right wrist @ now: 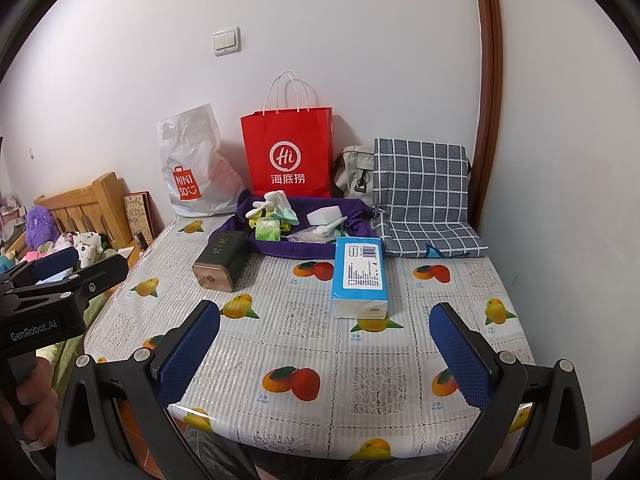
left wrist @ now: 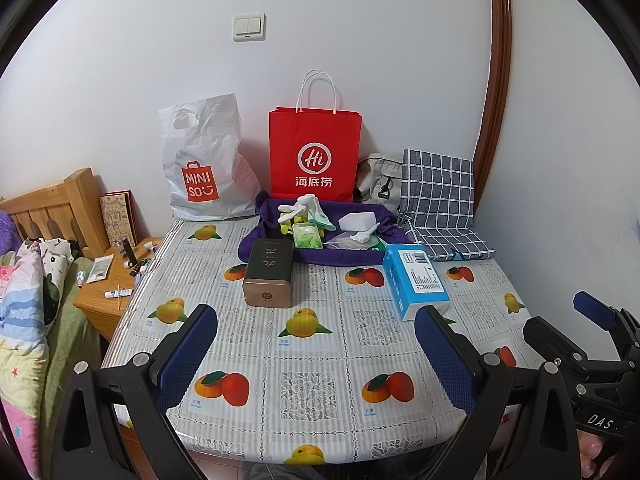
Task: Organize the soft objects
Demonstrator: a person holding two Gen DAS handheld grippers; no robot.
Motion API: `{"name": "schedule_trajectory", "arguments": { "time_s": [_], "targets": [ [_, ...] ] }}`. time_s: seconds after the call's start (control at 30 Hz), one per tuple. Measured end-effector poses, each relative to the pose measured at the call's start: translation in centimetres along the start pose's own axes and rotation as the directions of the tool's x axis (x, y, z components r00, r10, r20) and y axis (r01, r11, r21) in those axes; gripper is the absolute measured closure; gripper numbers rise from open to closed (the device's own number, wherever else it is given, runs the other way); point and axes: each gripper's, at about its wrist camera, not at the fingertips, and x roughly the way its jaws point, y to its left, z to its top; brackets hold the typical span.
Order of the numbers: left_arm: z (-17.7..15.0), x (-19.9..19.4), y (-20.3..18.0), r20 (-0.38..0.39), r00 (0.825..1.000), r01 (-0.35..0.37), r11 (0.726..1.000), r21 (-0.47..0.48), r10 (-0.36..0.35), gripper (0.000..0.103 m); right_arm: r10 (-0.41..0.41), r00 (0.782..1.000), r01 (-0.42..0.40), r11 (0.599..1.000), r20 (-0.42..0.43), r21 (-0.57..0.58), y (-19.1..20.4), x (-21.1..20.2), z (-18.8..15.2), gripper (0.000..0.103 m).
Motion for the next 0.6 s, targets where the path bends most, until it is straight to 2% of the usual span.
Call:
{"name": "schedule_trajectory", "arguments": {
  "time_s": [0.6],
  "targets": [
    [-0.23, -0.01, 0.0, -0.001, 1.0, -0.001, 1.0, -0.002, 0.001, 0.003, 0.0, 1.0, 0.0, 1.0, 0.003, 0.0, 0.02, -0.18, -0.06, 0.0]
  ]
}}
